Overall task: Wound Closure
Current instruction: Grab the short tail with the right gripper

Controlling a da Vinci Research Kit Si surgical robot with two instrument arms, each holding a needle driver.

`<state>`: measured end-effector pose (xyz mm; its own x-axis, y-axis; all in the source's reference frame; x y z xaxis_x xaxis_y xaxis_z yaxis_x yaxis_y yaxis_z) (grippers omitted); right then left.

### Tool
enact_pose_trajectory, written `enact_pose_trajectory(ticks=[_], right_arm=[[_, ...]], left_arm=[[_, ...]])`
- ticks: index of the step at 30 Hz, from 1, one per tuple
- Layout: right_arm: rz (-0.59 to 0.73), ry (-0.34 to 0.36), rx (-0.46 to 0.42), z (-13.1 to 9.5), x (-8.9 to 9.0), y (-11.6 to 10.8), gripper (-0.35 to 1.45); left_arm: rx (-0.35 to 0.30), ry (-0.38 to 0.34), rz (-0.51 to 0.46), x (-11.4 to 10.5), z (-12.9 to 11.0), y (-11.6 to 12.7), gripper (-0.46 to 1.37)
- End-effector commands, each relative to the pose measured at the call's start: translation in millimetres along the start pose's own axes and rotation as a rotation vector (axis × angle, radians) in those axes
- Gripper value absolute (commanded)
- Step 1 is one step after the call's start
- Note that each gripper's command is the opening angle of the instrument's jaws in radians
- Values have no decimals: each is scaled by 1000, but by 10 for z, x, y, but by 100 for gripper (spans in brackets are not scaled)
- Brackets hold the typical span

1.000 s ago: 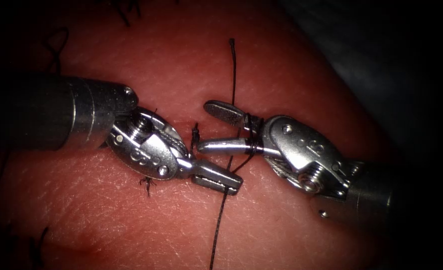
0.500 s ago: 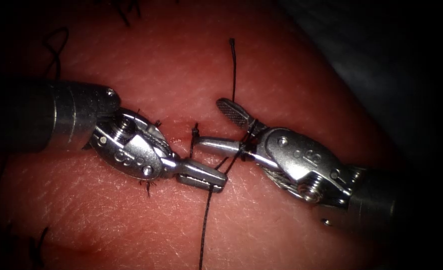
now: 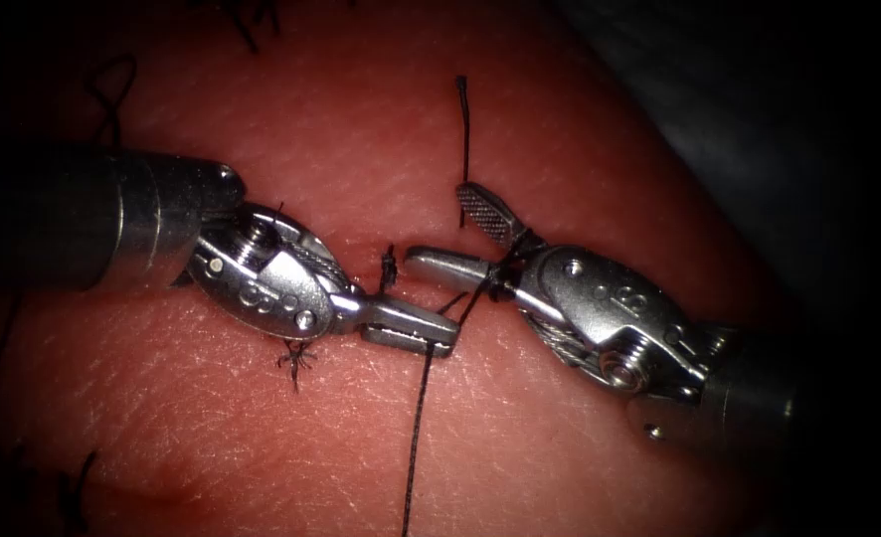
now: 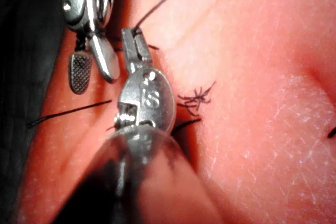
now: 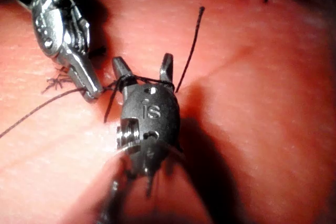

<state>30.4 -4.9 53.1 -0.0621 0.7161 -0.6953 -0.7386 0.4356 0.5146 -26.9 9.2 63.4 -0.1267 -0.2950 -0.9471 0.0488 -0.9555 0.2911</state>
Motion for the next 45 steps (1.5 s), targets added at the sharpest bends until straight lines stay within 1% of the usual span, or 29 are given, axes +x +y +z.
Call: enact_pose_trajectory(ticks=[1, 8, 14, 20, 28, 38, 41, 43, 44, 45], right_arm=[[0, -8, -9, 0, 1, 2, 96], [6, -14, -45, 5, 5, 17, 97], [19, -20, -58, 13, 8, 27, 100], [20, -31, -75, 24, 12, 35, 98], [28, -42, -94, 43, 13, 37, 101], [33, -30, -87, 63, 15, 31, 100], [34, -33, -89, 65, 15, 31, 97], [34, -33, -89, 65, 15, 31, 91], [33, -32, -88, 65, 15, 30, 85], [33, -32, -88, 64, 15, 30, 76]], left_arm=[[-6, 3, 1, 0, -1, -2, -35], [2, 4, -11, -9, 2, -18, -35], [4, 1, -15, -24, 5, -29, -35], [5, 1, -15, -37, 5, -35, -35], [5, 1, -15, -48, 4, -39, -35], [4, 1, -9, -53, 3, -41, -35], [3, 2, -8, -54, 2, -41, -35], [3, 2, -8, -53, 1, -40, -35], [3, 2, -7, -53, 1, -40, -35], [2, 2, -7, -54, 0, -40, -35]])
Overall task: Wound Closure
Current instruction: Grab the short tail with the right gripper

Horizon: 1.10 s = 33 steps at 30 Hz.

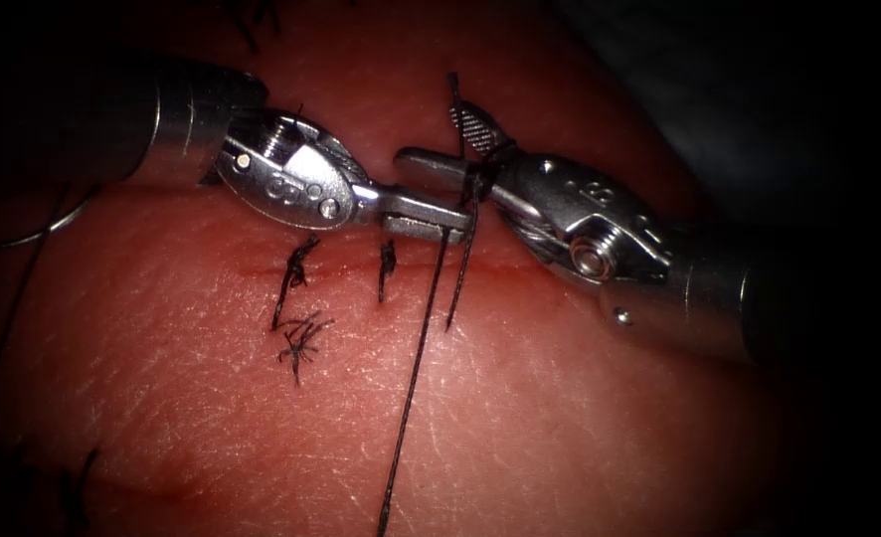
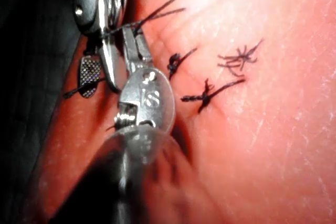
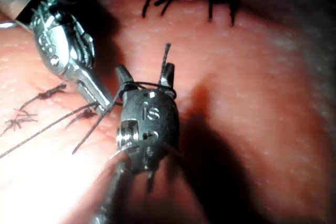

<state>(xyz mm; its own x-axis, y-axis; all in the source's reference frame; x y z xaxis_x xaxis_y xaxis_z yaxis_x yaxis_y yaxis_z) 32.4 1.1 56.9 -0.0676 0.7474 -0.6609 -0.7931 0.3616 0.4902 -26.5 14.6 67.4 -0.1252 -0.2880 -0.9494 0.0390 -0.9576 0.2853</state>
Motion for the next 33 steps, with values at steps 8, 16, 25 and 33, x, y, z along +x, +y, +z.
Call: enact_pose_trajectory(ticks=[8, 16, 25, 33], right_arm=[[37, -60, -4, -5, -6, -7, -35], [36, -77, -42, -8, -11, -13, -35], [35, -79, -47, -12, -12, -12, -35], [35, -79, -49, -12, -11, -12, -35]], left_arm=[[-8, 1, 1, 1, -3, 2, -35], [-8, 1, 2, 0, -3, 3, -35], [-8, 0, 3, 0, -3, 4, -35], [-8, 0, 4, -1, -3, 4, -35]])
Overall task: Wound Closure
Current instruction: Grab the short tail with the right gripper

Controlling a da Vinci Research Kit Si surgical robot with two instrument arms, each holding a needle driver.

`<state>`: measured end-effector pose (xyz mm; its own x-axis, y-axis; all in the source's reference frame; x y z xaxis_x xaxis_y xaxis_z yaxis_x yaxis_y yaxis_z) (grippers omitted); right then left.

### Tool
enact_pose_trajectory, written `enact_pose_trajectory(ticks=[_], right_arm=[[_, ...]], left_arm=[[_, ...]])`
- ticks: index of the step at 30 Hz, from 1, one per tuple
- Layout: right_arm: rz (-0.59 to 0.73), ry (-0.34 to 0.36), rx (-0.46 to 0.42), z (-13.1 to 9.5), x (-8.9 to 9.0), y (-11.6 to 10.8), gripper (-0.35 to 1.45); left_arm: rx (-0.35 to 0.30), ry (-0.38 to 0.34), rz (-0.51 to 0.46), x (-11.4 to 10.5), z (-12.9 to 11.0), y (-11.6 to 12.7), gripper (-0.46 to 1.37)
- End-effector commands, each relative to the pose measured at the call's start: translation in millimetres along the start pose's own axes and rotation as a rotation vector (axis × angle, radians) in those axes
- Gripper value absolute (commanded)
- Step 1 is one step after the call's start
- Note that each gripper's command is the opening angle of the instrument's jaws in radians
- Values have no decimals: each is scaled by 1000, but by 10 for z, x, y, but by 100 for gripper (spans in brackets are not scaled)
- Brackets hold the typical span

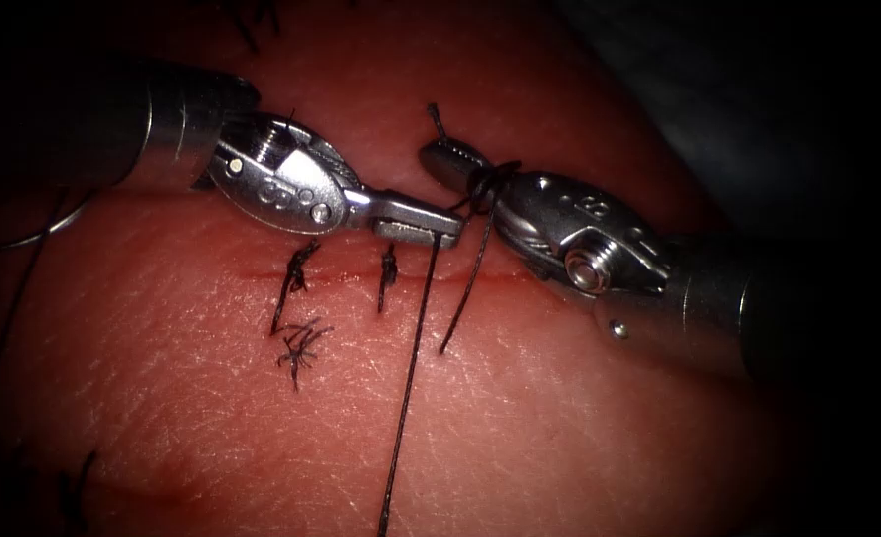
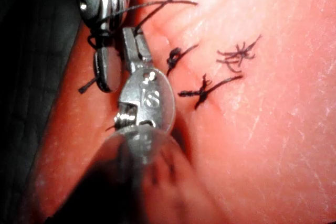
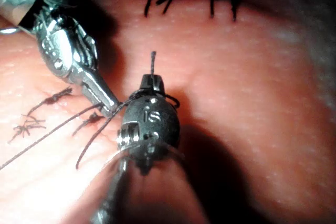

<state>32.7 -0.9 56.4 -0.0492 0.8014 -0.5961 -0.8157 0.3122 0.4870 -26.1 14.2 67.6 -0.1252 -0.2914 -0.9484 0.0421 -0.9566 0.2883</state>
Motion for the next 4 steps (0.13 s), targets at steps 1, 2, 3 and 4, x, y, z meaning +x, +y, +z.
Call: enact_pose_trajectory(ticks=[1, 2, 3, 4], right_arm=[[0, 0, -7, 0, 0, 0, -35], [0, 0, -7, 0, 0, 0, -35], [0, 0, -7, 0, 0, 0, -35], [0, 0, -7, 0, 0, 0, -35]], left_arm=[[-5, 0, 0, 0, 0, 0, -35], [-5, 0, 0, 0, 0, 0, -35], [-5, 0, 0, 0, 0, 0, -35], [-5, 0, 0, 0, 0, 0, -35]])
